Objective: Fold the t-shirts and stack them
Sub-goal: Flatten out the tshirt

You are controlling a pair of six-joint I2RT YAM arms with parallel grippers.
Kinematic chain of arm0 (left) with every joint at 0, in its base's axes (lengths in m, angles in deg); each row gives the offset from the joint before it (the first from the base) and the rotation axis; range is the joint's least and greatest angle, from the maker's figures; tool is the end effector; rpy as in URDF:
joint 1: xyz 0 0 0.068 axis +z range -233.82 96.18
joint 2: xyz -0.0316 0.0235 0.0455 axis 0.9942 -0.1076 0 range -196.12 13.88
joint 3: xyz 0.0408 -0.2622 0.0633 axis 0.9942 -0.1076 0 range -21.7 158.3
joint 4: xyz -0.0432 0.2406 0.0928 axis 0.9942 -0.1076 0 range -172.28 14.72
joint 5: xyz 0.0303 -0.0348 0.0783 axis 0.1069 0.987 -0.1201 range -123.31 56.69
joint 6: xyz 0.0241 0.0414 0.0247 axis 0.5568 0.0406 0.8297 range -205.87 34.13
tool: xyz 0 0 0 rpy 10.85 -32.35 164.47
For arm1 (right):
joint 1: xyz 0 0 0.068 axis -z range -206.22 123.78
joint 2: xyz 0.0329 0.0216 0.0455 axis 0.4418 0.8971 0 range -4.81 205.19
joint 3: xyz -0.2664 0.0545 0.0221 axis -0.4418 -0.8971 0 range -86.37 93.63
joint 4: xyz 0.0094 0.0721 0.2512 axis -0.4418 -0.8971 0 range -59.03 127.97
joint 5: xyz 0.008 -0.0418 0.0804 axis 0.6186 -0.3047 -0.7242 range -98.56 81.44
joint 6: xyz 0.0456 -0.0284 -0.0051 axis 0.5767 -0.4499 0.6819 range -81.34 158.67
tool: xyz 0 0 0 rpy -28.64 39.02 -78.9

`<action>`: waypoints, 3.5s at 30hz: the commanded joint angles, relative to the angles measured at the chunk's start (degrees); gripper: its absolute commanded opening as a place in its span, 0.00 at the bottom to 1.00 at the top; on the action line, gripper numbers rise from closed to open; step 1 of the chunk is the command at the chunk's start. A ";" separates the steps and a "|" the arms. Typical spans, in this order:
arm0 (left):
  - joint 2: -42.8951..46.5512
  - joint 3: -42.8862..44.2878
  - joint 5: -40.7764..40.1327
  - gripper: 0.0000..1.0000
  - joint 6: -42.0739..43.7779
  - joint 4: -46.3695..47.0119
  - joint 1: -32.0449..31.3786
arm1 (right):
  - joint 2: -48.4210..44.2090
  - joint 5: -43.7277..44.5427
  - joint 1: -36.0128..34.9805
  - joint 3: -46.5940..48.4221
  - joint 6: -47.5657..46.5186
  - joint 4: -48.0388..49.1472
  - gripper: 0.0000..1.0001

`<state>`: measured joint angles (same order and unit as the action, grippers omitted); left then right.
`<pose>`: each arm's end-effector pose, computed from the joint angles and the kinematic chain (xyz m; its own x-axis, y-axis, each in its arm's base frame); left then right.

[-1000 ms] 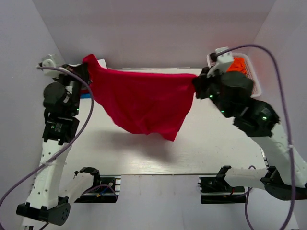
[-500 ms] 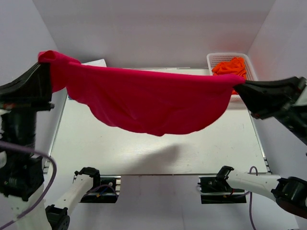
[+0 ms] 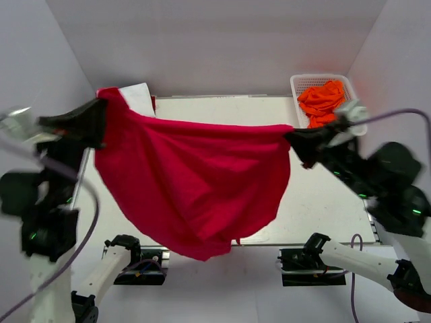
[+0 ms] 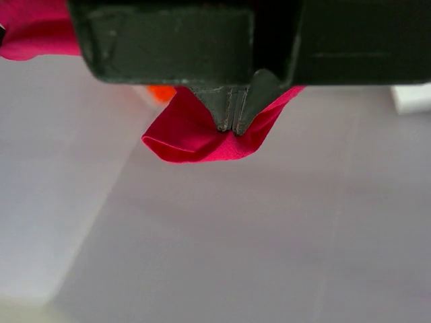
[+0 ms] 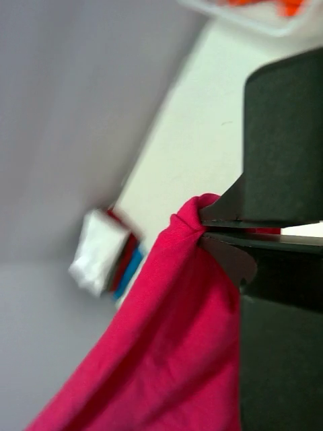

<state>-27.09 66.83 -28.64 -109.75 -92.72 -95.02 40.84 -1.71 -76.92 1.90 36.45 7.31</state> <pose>0.0351 -0.0097 0.5628 0.3438 -0.4794 -0.8074 0.4395 0.8420 -0.3128 0.0553 0.0608 0.5350 0.1581 0.1324 -0.9785 -0.6888 0.7248 -0.0132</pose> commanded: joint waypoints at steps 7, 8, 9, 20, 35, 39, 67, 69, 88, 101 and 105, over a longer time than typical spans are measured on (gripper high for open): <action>-19.10 -24.10 -15.21 0.00 -1.88 7.55 -0.05 | 12.08 34.71 3.22 -26.54 4.25 22.20 0.00; -21.93 -24.63 -14.69 0.00 -1.87 8.80 -0.05 | 17.49 34.20 4.11 -27.00 4.07 23.70 0.00; -25.00 -24.63 -15.56 0.00 -1.35 10.30 0.65 | 19.55 30.28 5.25 -27.18 3.89 26.58 0.00; -71.86 9.50 -18.29 1.00 4.37 3.21 0.65 | 67.07 10.20 23.53 10.89 4.77 17.05 0.51; -52.39 -16.96 1.21 1.00 -3.62 -7.54 -0.58 | 52.71 0.10 26.97 -11.24 22.78 3.41 0.83; -43.77 -30.50 5.96 1.00 -8.37 -2.78 -2.15 | 49.72 -3.24 27.05 -18.74 26.13 3.84 0.78; -58.25 -34.05 -24.78 0.27 -17.86 -22.73 -6.20 | 39.87 19.59 33.03 -16.99 28.41 -7.40 0.00; -58.26 -32.99 -26.45 0.27 -17.87 -23.34 -6.20 | 39.17 22.48 35.30 -17.34 27.19 -8.81 0.00; -58.09 -6.89 -26.65 0.92 -2.66 -22.47 -6.10 | 36.53 4.06 43.75 -13.30 6.09 6.40 0.29; -35.24 -32.90 14.15 0.99 -7.23 -14.37 -16.91 | 23.01 2.73 43.58 -35.61 22.25 -1.26 0.90; -34.62 -35.44 14.49 0.99 -9.95 -18.06 -26.03 | 22.29 0.71 44.02 -45.20 25.58 2.26 0.87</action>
<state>-63.59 32.54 -18.11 -117.14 -108.47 -116.66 63.60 0.68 -33.31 -40.35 57.04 8.80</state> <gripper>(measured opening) 0.990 0.881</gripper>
